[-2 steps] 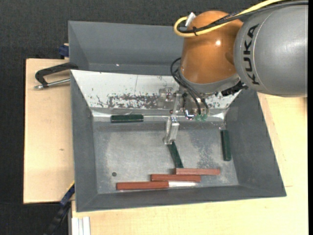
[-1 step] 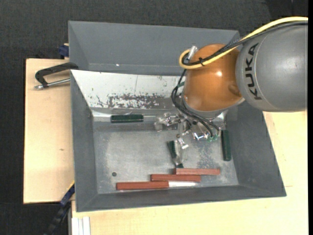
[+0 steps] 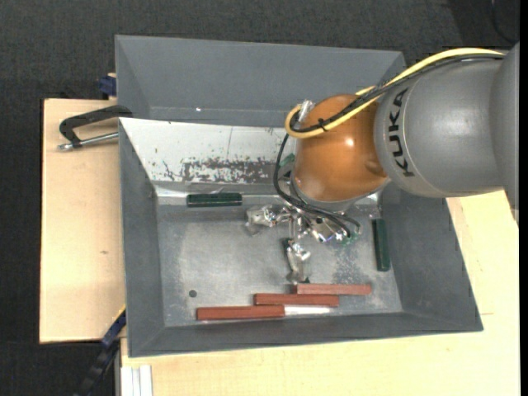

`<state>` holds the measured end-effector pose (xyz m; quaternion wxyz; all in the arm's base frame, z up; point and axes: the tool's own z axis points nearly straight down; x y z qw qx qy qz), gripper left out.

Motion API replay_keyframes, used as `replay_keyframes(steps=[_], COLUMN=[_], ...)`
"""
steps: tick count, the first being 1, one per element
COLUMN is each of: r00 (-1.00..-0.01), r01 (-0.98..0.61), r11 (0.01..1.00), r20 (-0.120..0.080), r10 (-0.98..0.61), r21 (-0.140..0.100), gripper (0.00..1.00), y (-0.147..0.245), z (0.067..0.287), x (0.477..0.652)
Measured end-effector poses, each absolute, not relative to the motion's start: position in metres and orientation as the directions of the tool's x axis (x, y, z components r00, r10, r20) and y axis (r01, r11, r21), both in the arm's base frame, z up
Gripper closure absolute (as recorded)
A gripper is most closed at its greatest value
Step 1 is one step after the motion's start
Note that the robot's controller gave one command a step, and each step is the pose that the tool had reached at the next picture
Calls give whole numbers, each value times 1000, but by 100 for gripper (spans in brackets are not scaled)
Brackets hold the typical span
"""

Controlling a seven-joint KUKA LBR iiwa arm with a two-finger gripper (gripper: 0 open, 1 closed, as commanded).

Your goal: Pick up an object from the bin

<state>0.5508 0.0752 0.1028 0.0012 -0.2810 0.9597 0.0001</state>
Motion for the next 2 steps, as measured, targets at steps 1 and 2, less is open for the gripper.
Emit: replay_keyframes(steps=[1, 2], r00=[-781, -459], r01=[-625, -888], r11=[781, 459], r20=[0, -6], r10=[-625, -888], r21=[1, -2], gripper=[0, 100], y=[52, 25], z=[112, 81], x=[535, 572])
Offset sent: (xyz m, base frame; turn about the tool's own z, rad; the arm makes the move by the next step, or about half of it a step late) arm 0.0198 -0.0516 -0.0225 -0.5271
